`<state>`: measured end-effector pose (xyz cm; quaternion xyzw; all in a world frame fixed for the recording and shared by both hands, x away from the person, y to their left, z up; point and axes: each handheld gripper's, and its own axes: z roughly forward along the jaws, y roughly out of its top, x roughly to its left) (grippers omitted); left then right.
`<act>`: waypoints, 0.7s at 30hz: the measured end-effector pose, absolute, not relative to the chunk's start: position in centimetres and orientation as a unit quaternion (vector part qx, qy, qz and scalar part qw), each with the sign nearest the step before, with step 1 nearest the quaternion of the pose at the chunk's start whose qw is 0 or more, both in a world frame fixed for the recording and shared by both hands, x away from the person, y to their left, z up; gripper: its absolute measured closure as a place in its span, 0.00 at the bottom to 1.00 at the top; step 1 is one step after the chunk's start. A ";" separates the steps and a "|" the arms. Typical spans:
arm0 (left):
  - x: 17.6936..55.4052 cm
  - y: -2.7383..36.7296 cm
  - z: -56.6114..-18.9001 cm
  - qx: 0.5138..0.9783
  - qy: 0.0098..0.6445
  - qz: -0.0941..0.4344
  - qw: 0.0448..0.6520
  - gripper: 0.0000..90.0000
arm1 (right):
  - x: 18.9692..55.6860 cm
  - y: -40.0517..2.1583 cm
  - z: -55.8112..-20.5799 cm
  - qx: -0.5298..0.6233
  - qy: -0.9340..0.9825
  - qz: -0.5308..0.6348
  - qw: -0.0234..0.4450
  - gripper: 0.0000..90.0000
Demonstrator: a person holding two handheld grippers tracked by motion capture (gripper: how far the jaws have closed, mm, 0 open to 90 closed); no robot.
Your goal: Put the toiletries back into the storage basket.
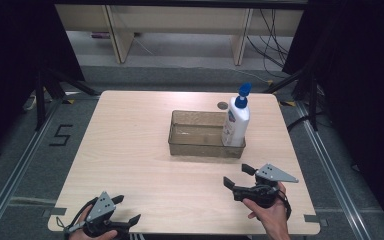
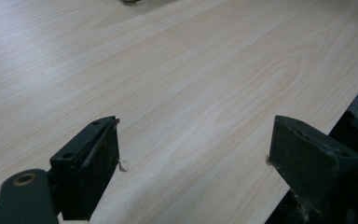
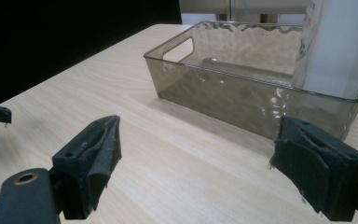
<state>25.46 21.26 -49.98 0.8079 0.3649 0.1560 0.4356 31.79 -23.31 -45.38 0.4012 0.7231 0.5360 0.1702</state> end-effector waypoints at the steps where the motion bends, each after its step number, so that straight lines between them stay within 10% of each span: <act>1: 25.5 21.3 -50.0 0.808 0.365 0.156 0.436 0.17 | 31.8 -23.3 -45.4 0.400 0.722 0.537 0.174 0.17; 21: 25.5 21.2 -50.0 0.809 0.363 0.158 0.434 0.17 | 29.8 -22.8 -46.4 0.400 0.737 0.526 0.143 0.17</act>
